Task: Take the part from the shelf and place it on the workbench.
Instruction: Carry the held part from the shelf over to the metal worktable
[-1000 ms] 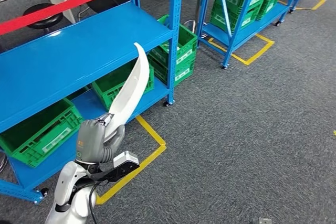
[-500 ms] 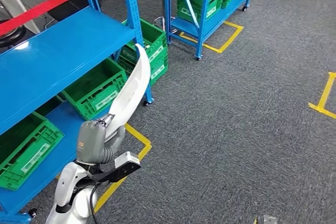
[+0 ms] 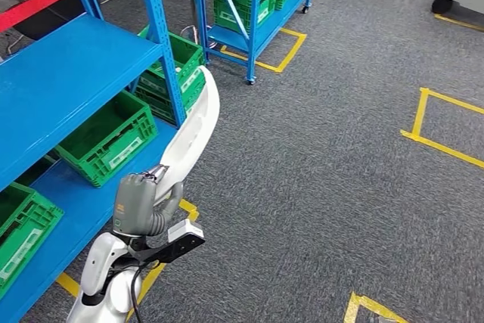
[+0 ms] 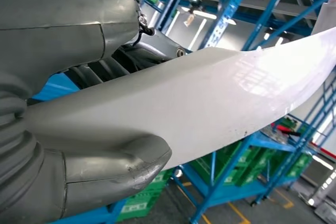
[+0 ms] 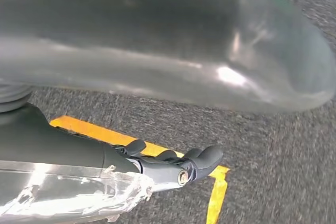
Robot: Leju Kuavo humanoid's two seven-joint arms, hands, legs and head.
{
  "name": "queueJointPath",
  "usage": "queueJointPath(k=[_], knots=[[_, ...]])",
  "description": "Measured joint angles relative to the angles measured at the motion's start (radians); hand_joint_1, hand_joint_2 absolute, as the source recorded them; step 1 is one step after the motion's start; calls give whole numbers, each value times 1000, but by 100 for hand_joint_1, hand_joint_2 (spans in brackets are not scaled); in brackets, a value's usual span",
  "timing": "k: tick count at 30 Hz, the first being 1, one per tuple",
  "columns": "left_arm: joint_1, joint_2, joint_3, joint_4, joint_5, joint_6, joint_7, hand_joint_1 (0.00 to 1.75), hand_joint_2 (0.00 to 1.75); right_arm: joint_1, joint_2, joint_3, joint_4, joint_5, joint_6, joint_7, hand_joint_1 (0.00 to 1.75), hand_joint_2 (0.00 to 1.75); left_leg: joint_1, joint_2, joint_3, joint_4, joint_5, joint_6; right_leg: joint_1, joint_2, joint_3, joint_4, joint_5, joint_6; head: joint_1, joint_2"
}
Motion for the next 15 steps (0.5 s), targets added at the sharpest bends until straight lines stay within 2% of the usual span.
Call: queueJointPath(k=[1, 2, 3, 4, 5, 7, 8, 9, 10, 12, 14, 15], knots=[[3, 0, 0, 0, -2, 0, 1, 175, 175, -3, 0, -1, 0, 0, 1, -5, 0, 0, -3, 14, 0, 0, -1, 3, 0, -19, -34, 74, -35, 2, 3, 0], [6, 0, 0, 0, -4, 0, 4, 175, 175, -5, 0, -2, 0, 0, 3, -10, 0, 0, -5, 29, 0, 0, -1, 4, 0, -27, -63, 142, -62, 2, 2, 0], [10, 0, -1, -1, -7, -2, 8, 175, 175, -4, 0, -3, 0, 0, 4, -16, 0, 0, -7, 42, 0, 0, -2, 5, 0, -30, -79, 181, -73, 2, 3, 0], [13, 1, -1, -3, -8, -4, 14, 175, 175, -2, 0, -4, 0, 0, 6, -21, 0, 0, -8, 55, 1, 1, -3, 6, 0, -31, -74, 179, -65, 0, 3, 0], [16, 1, -1, -6, -8, -6, 19, 175, 175, 0, 0, -6, 0, 0, 6, -23, 0, 0, -8, 66, 2, 1, -4, 5, 1, -35, -48, 135, -40, -2, 3, 0], [20, 1, -1, -12, -8, -10, 29, 175, 175, 2, 0, -7, -1, 2, 6, -25, 0, 0, -11, 85, 6, 1, -8, 1, 6, -66, 36, -10, 16, -9, 3, 0], [22, 2, -1, -14, -6, -11, 32, 175, 175, 0, 0, -8, -1, 2, 6, -25, 0, 0, -14, 93, 7, 2, -10, -2, 9, -80, 68, -65, 32, -14, 2, 0], [23, 3, -1, -16, -4, -12, 33, 175, 175, 0, 0, -8, -1, 3, 6, -23, 0, 0, -16, 101, 8, 3, -11, -6, 13, -89, 86, -96, 39, -19, 2, 0], [25, 3, 0, -17, -2, -12, 34, 175, 175, 0, 0, -8, -2, 3, 6, -22, 0, 0, -18, 109, 8, 3, -11, -10, 16, -87, 89, -105, 39, -24, 1, 0], [27, 4, 0, -20, 4, -11, 35, 175, 175, 5, 0, -10, -2, 5, 4, -17, 0, 0, -15, 118, 9, 4, -14, -20, 16, -66, 85, -107, 44, -35, 1, 0], [29, 5, 1, -22, 10, -9, 34, 175, 175, 8, 1, -13, -2, 8, 0, -13, 0, 0, -12, 84, -8, 45, -47, -30, 11, -46, 84, -113, 50, -46, 0, 0], [30, 7, 2, -23, 14, -7, 33, 175, 175, 7, 2, -15, -2, 10, -2, -11, 0, 0, -10, 58, -31, 96, -77, -34, 9, -35, 83, -115, 52, -50, -1, 0]])
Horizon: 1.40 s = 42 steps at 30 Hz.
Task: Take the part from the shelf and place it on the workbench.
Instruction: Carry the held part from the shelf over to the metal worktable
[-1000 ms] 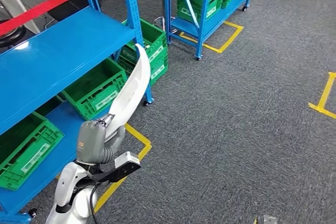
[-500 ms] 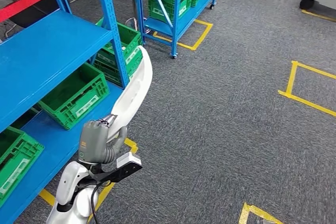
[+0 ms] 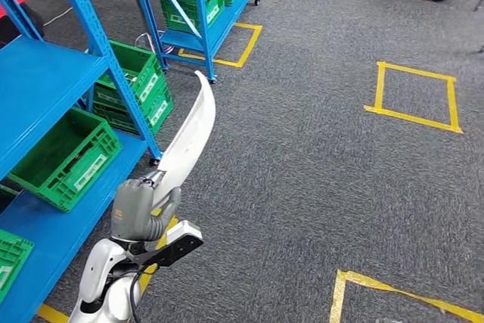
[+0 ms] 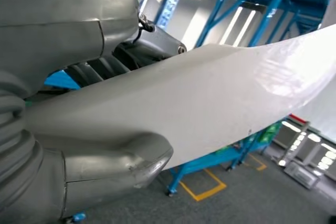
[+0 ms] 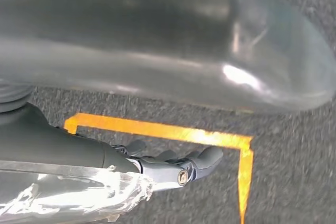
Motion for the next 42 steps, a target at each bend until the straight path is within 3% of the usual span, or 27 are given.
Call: queueJointPath(k=[2, 3, 4, 6, 8, 10, 12, 14, 16, 18, 19, 20, 21, 23, 25, 27, 29, 30, 32, 33, 34, 35, 36, 38, 40, 42], knots=[[4, 5, 1, 0, 8, 3, -3, 175, 175, -3, 0, -4, 0, 2, -3, 4, 0, 0, 0, -32, -64, 135, -62, -3, -1, 23, -4, 0, 2, -4, -1, 0], [6, 8, 3, 0, 12, 5, -6, 175, 175, -4, 0, -6, 0, 3, -4, 5, 0, 0, 0, -36, -89, 182, -74, -4, -1, 36, -5, 0, 3, -5, -1, 0], [8, 10, 4, 0, 16, 6, -9, 175, 175, -3, 1, -8, 0, 4, -5, 6, 0, 0, 1, -38, -97, 194, -67, -4, -2, 49, -5, 0, 4, -4, -1, 0], [10, 13, 7, -3, 23, 9, -15, 175, 175, -1, 2, -11, 0, 8, -9, 7, 0, 0, 4, -50, -59, 110, -3, -4, -5, 77, -6, 1, 6, 1, -1, 0], [11, 16, 10, -8, 31, 11, -21, 175, 175, -3, 4, -13, 0, 16, -15, 7, 0, 0, 13, -96, 4, -22, 54, -6, -7, 105, -11, 8, 8, 10, -2, 0], [12, 18, 14, -12, 39, 11, -28, 175, 175, -5, 4, -13, 0, 24, -17, 8, 0, 0, 17, -124, 29, -79, 66, -2, -7, 128, -22, 12, 11, 22, -2, 0], [14, 18, 18, -14, 44, 10, -33, 175, 175, 0, 4, -15, 0, 26, -16, 8, 0, 0, 14, -106, 28, -82, 68, 10, -11, 140, -32, 9, 17, 34, -2, 0], [13, 17, 22, -18, 48, 9, -37, 175, 175, 4, 7, -16, 0, 28, -16, 9, 0, 0, 15, -83, 29, -84, 72, 24, -8, 94, -53, 40, -1, 42, 5, 0], [14, 16, 27, -21, 52, 8, -38, 175, 175, -1, 9, -16, 0, 29, -15, 9, 0, 0, 11, -56, 29, -85, 72, 33, -4, 27, -107, 155, -60, 47, 12, 0], [14, 16, 30, -22, 53, 8, -40, 175, 175, -6, 10, -17, 0, 28, -14, 9, 0, 0, 7, -26, 29, -85, 70, 37, -6, 7, -167, 285, -112, 50, 12, 0], [14, 16, 31, -22, 54, 7, -41, 175, 175, -6, 10, -17, 0, 27, -12, 10, 0, 0, 6, -13, 29, -85, 69, 38, -7, 5, -176, 308, -115, 50, 12, 0], [14, 16, 31, -22, 55, 7, -42, 175, 175, -4, 10, -18, 0, 25, -10, 10, 0, 0, 6, -1, 30, -85, 68, 37, -7, 3, -163, 289, -98, 49, 12, 0], [13, 16, 32, -22, 55, 7, -43, 175, 175, -3, 10, -18, 0, 23, -8, 11, 0, 0, 5, 10, 33, -85, 66, 36, -7, -4, -130, 231, -69, 48, 12, 0], [11, 15, 33, -22, 56, 7, -46, 175, 175, -6, 11, -21, 0, 18, -1, 11, 0, 0, 2, 30, 38, -84, 60, 28, -3, -41, -48, 88, -20, 43, 11, 0], [8, 13, 33, -22, 57, 7, -48, 175, 175, -9, 12, -26, 0, 12, 5, 11, 0, 0, -3, 44, 42, -84, 57, 20, 2, -58, -12, 23, -7, 33, 10, 0], [4, 12, 33, -23, 57, 7, -49, 175, 175, -7, 12, -34, 0, 8, 9, 11, 0, 0, -2, 56, 43, -85, 55, 11, 6, -38, -14, 20, -3, 21, 10, 0], [0, 11, 32, -24, 59, 7, -50, 175, 175, -5, 12, -41, 0, 3, 17, 12, 0, 0, 2, 31, 34, -62, 36, 0, 3, -18, -15, 14, 1, 8, 9, 0], [-2, 11, 32, -24, 61, 8, -51, 175, 175, -6, 12, -43, 0, 0, 24, 13, 0, 0, 4, 7, 16, -23, 11, -4, 0, -7, -14, 11, 3, 3, 8, 0], [-3, 11, 32, -25, 70, 9, -57, 175, 175, -9, 12, -49, 0, -6, 39, 15, 0, 0, 5, -30, -46, 109, -53, -7, -2, 15, -15, 11, 5, -2, 7, 0], [-3, 12, 32, -25, 74, 10, -60, 175, 175, -9, 12, -53, 0, -8, 45, 16, 0, 0, 5, -35, -78, 169, -74, -7, -2, 28, -16, 11, 4, -3, 6, 0], [-3, 12, 32, -25, 77, 11, -63, 175, 175, -9, 12, -58, 0, -10, 50, 18, 0, 0, 5, -37, -98, 203, -76, -8, -3, 41, -16, 11, 5, -3, 6, 0], [-3, 12, 31, -25, 80, 12, -66, 175, 175, -8, 12, -62, 0, -10, 54, 20, 0, 0, 6, -39, -100, 199, -58, -8, -4, 55, -16, 12, 5, -2, 6, 0], [-3, 12, 31, -25, 82, 15, -68, 175, 175, -6, 12, -65, 0, -10, 56, 21, 0, 0, 8, -43, -83, 156, -23, -8, -6, 70, -16, 13, 6, 0, 6, 0], [-4, 12, 30, -25, 87, 21, -73, 175, 175, -6, 12, -69, -1, -12, 61, 24, 0, 0, 15, -77, -22, 21, 46, -11, -9, 98, -20, 21, 5, 10, 5, 0], [-4, 11, 30, -25, 92, 31, -78, 175, 175, -7, 12, -75, -2, -18, 67, 24, 0, 0, 20, -110, 13, -58, 68, -10, -10, 121, -30, 27, 7, 22, 5, 0], [-4, 8, 30, -27, 103, 45, -81, 175, 175, -1, 11, -87, -3, -30, 75, 24, 0, 0, 18, -105, 14, -67, 67, 2, -14, 139, -39, 22, 12, 34, 5, 0]])
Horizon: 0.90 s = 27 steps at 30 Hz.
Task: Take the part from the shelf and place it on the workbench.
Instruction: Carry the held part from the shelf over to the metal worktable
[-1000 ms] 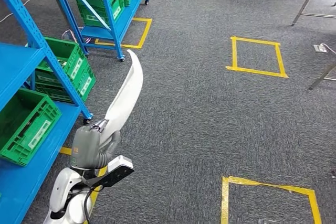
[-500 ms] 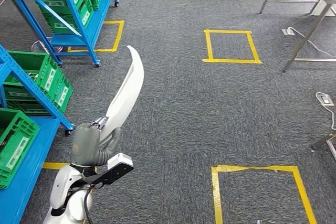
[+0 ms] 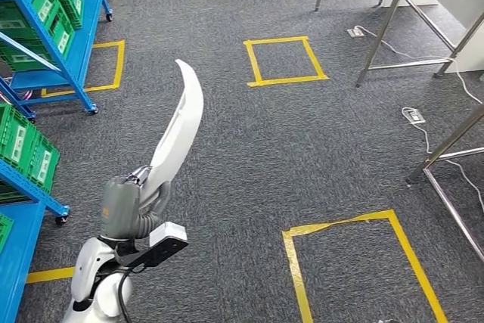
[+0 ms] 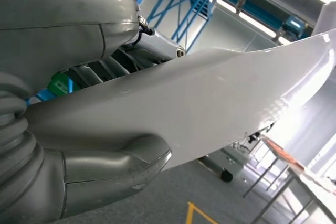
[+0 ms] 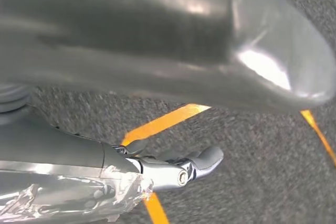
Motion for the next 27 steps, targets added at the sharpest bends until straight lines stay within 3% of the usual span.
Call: queueJointPath(k=[1, 3, 5, 7, 8, 10, 11, 13, 14, 16, 18, 20, 22, 23, 24, 25, 27], knots=[[0, -3, 1, -2, 7, 9, -1, 175, 175, 5, 0, -7, 0, -6, 3, 0, 0, 0, -1, 9, 0, -2, 2, 7, -1, -7, -4, 0, 0, 5, 0, 0], [2, -10, 4, -6, 22, 26, -5, 175, 175, 8, 1, -17, 0, -13, 8, 1, 0, 0, -2, 29, 2, -5, 5, 21, 2, -60, -31, 47, -30, 12, 5, 0], [6, -13, 8, -9, 33, 34, -9, 175, 175, 2, 2, -25, 0, -15, 12, 1, 0, 0, -7, 54, 2, -6, 4, 30, 5, -119, -90, 174, -96, 14, 10, 0], [8, -14, 12, -9, 42, 36, -14, 175, 175, -2, 2, -30, 0, -17, 16, 1, 0, 0, -12, 81, 3, -5, 2, 33, 5, -132, -141, 283, -138, 15, 9, 0], [8, -16, 14, -9, 44, 36, -17, 175, 175, -1, 2, -33, 0, -21, 19, 1, 0, 0, -13, 93, 4, -5, 1, 33, 5, -133, -141, 288, -132, 14, 10, 0], [8, -22, 18, -9, 47, 36, -21, 175, 175, 0, 1, -43, -1, -35, 24, 0, 0, 0, -13, 112, 9, -5, -3, 31, 7, -148, -81, 185, -77, 9, 10, 0], [8, -26, 19, -9, 49, 37, -23, 175, 175, -1, 1, -50, -1, -43, 28, 0, 0, 0, -15, 121, 12, -4, -6, 28, 11, -170, -40, 113, -51, 5, 10, 0], [8, -31, 21, -9, 54, 41, -27, 175, 175, -4, 1, -61, -2, -50, 32, -1, 0, 0, -19, 135, 18, -3, -12, 20, 19, -200, 13, 22, -22, -3, 9, 0], [8, -32, 22, -9, 60, 43, -30, 175, 175, -5, 1, -66, -2, -52, 34, -2, 0, 0, -20, 142, 19, -3, -13, 15, 23, -201, 18, 12, -21, -7, 8, 0], [8, -37, 23, -10, 74, 49, -42, 175, 175, -4, 0, -76, -3, -52, 36, -2, 0, 0, -17, 155, 21, -5, -16, 5, 23, -179, 18, 7, -16, -17, 8, 0], [7, -40, 25, -11, 97, 63, -62, 175, 175, -4, 0, -82, -5, -52, 39, -2, 0, 0, -14, 130, 9, 26, -41, -7, 18, -157, 21, -2, -10, -29, 6, 0], [8, -36, 26, -12, 122, 82, -84, 175, 175, -6, 0, -86, -6, -51, 45, -4, 0, 0, -12, 86, -44, 136, -96, -13, 14, -135, 22, -5, -8, -35, 2, 0], [12, -29, 27, -12, 142, 98, -99, 175, 175, -7, 0, -90, -6, -51, 49, -5, 0, 0, -11, 70, -109, 255, -134, -16, 13, -111, 22, -5, -8, -37, 1, 0], [14, -26, 28, -12, 148, 103, -103, 175, 175, -6, 0, -92, -6, -50, 50, -6, 0, 0, -11, 68, -125, 274, -126, -17, 12, -97, 22, -5, -8, -37, 1, 0], [15, -24, 29, -12, 152, 107, -106, 175, 175, -6, 0, -94, -6, -50, 51, -6, 0, 0, -10, 66, -120, 253, -99, -18, 11, -84, 22, -4, -7, -36, 1, 0], [15, -22, 30, -12, 155, 108, -107, 175, 175, -5, 0, -96, -6, -49, 52, -7, 0, 0, -8, 60, -98, 198, -60, -18, 8, -71, 22, -3, -7, -33, 1, 0], [15, -20, 30, -12, 158, 111, -111, 175, 175, -6, -1, -97, -7, -45, 57, -8, 0, 0, 1, 18, -40, 68, -3, -22, 6, -46, 16, 5, -9, -22, -1, 0]])
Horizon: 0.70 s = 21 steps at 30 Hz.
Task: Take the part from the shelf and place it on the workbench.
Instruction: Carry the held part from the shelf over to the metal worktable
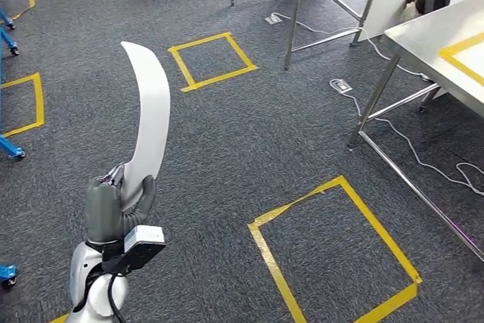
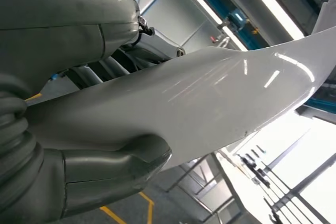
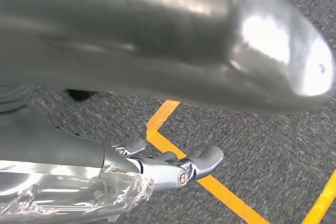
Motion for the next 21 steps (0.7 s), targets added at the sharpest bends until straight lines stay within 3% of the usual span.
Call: queueJointPath(k=[2, 4, 6, 8, 10, 11, 12, 13, 14, 16, 17, 19, 21], knots=[[0, 2, 0, 0, 0, 4, -4, 175, 175, 0, -1, 0, -1, 8, 14, -3, 0, 0, 5, -30, 26, -60, 9, 4, -1, 21, -11, 4, -2, 11, -2, 0], [0, 2, 0, 0, 0, 11, -8, 175, 175, 6, -2, 0, -1, 18, 33, -6, 0, 0, 3, -17, 27, -65, 7, 20, -4, 36, -20, -2, -1, 22, -2, 0], [0, 2, 0, 0, 0, 16, -11, 175, 175, 11, -1, 0, -1, 25, 46, -7, 0, 0, 2, 3, 32, -68, 7, 35, -4, 3, -36, 26, -17, 29, 2, 0], [0, 2, 0, -1, 1, 19, -15, 175, 175, 7, -1, 0, -1, 31, 52, -9, 0, 0, -2, 27, 38, -70, 4, 46, -1, -57, -90, 136, -72, 32, 7, 0], [0, 3, 1, -1, 2, 21, -17, 175, 175, 4, -1, 0, -1, 34, 54, -9, 0, 0, -8, 51, 43, -69, -2, 50, -1, -83, -159, 267, -125, 33, 8, 0], [0, 3, 2, -1, 3, 22, -18, 175, 175, 5, -1, 0, -1, 35, 54, -9, 0, 0, -9, 62, 47, -69, -6, 51, -1, -86, -175, 295, -126, 33, 8, 0], [0, 4, 2, -1, 4, 23, -19, 175, 175, 6, -1, 0, -1, 37, 55, -9, 0, 0, -11, 72, 52, -69, -10, 51, -1, -88, -171, 284, -108, 31, 8, 0], [0, 4, 2, -1, 5, 23, -20, 175, 175, 8, -1, 0, -1, 39, 55, -9, 0, 0, -11, 82, 59, -69, -16, 49, 0, -93, -147, 235, -75, 29, 8, 0], [0, 4, 3, -1, 6, 24, -21, 175, 175, 9, -1, 0, -1, 40, 55, -9, 0, 0, -12, 91, 68, -69, -23, 47, 1, -107, -109, 163, -37, 26, 8, 0], [-1, 5, 3, -2, 6, 26, -22, 175, 175, 6, 0, 0, -1, 43, 55, -9, 0, 0, -16, 107, 82, -68, -39, 37, 9, -136, -42, 51, 3, 18, 7, 0], [-2, 6, 4, -2, 7, 27, -23, 175, 175, 4, 0, 0, -1, 44, 55, -9, 0, 0, -17, 113, 89, -69, -45, 32, 13, -142, -27, 28, 4, 13, 7, 0], [-2, 6, 4, -2, 10, 29, -26, 175, 175, 3, 0, 0, -1, 48, 55, -9, 0, 0, -15, 126, 101, -75, -53, 19, 18, -127, -21, 22, -5, 1, 6, 0], [-2, 6, 4, -6, 12, 31, -30, 175, 175, 5, -1, 0, -1, 52, 54, -9, 0, 0, -10, 114, 105, -64, -66, 8, 16, -109, -8, 11, -10, -10, 4, 0]])
